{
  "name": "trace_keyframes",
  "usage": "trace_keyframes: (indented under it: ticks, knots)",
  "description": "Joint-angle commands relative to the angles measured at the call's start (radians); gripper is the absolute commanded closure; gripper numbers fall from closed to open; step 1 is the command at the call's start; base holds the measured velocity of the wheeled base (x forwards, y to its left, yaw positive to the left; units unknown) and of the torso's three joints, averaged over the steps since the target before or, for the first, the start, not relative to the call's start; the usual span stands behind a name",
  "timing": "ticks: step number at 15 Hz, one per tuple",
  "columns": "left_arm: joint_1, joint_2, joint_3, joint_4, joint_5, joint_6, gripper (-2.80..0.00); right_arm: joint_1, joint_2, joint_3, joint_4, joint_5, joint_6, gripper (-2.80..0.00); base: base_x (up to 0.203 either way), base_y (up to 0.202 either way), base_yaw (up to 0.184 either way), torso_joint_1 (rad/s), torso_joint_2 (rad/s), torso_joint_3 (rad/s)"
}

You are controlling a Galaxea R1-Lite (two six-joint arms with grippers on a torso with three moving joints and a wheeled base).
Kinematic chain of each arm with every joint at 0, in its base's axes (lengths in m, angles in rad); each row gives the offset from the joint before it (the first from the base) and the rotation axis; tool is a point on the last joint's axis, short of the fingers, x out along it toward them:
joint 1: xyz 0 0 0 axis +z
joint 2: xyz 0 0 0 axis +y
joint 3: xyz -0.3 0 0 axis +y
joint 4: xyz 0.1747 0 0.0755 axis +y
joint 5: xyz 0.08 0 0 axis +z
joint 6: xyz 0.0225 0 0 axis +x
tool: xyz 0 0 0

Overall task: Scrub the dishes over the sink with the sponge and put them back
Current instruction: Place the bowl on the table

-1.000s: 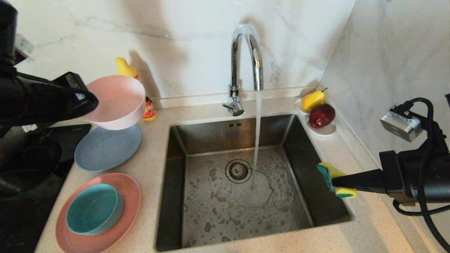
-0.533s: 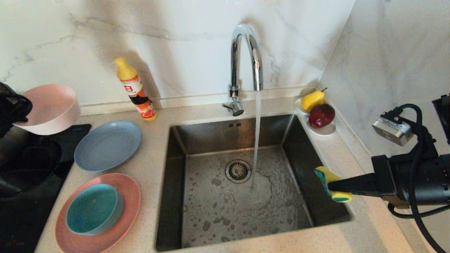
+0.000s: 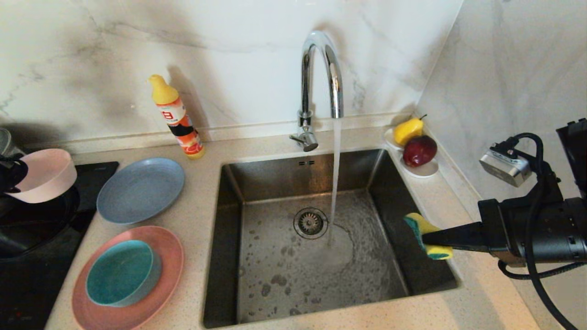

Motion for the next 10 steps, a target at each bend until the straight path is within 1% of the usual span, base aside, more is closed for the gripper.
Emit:
trace_keyframes:
  ticks: [1, 2, 4, 7, 10]
  knots:
    - [0.042, 0.088, -0.012, -0.014, -0.017, -0.003, 0.0, 0.0, 0.008, 0.009, -0.007, 0.004, 0.004, 0.0, 0.0, 0.0, 0.0, 0.0, 0.0, 0.0]
    - [0.059, 0.111, -0.014, -0.048, -0.042, -0.003, 0.0, 0.0, 0.008, 0.018, -0.008, 0.005, 0.003, 0.0, 0.0, 0.0, 0.0, 0.0, 0.0, 0.0]
    - [0.075, 0.157, -0.019, -0.104, -0.057, -0.003, 0.0, -0.002, 0.009, 0.024, -0.008, 0.006, 0.003, 0.0, 0.0, 0.0, 0.0, 0.0, 0.0, 0.0]
    - [0.091, 0.24, -0.091, -0.112, -0.063, -0.005, 0.0, -0.001, 0.018, 0.021, -0.01, 0.006, 0.003, 0.0, 0.0, 0.0, 0.0, 0.0, 0.0, 0.0]
    - [0.096, 0.279, -0.127, -0.117, -0.063, -0.004, 0.0, 0.0, 0.024, 0.018, -0.01, 0.007, 0.003, 0.0, 0.0, 0.0, 0.0, 0.0, 0.0, 0.0]
